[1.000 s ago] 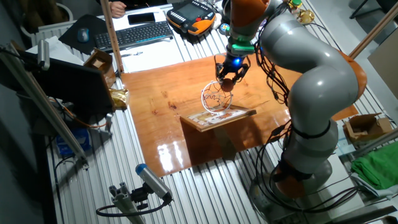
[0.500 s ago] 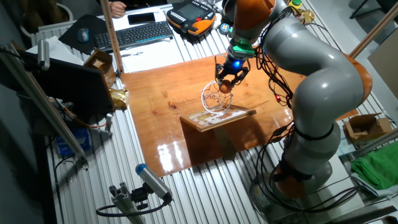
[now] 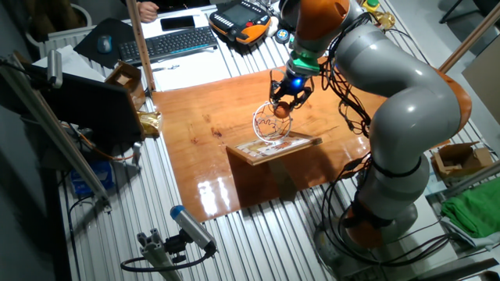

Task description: Grab a basketball, release it and shoot it into the basket

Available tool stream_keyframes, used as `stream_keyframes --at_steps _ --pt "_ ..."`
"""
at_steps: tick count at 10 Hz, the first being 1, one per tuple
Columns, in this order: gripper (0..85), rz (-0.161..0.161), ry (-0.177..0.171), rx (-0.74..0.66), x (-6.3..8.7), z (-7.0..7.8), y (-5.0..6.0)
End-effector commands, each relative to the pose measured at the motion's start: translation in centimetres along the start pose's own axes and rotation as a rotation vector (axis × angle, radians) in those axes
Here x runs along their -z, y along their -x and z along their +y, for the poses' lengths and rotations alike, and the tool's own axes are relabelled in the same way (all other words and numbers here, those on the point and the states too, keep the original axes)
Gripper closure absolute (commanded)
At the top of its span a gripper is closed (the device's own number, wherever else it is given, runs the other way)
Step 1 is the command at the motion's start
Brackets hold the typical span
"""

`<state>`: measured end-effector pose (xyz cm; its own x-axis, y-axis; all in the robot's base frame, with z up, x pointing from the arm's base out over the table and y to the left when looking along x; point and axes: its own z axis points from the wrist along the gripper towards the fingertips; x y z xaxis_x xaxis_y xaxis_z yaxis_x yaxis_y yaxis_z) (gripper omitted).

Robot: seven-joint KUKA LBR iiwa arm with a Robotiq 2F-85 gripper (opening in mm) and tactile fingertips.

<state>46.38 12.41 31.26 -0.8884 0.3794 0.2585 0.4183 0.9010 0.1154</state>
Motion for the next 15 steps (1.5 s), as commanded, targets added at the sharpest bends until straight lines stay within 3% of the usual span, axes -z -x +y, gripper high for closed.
stream_keyframes --at_steps 1,3,6,8,10,15 --pt "68.0 -0.003 -0.006 -0.008 -0.02 0.02 0.00" --pt "51.0 -0.007 -0.029 -0.020 -0.04 0.03 -0.01" --pt "41.0 -0.013 -0.033 -0.034 -0.05 0.03 -0.01" --pt "29.0 -0.007 -0.032 -0.052 -0.07 0.05 -0.02" --pt "15.7 -0.023 -0.028 -0.069 -0.10 0.07 -0.01" --pt "17.0 -0.024 -0.016 -0.015 -0.06 0.06 0.01"
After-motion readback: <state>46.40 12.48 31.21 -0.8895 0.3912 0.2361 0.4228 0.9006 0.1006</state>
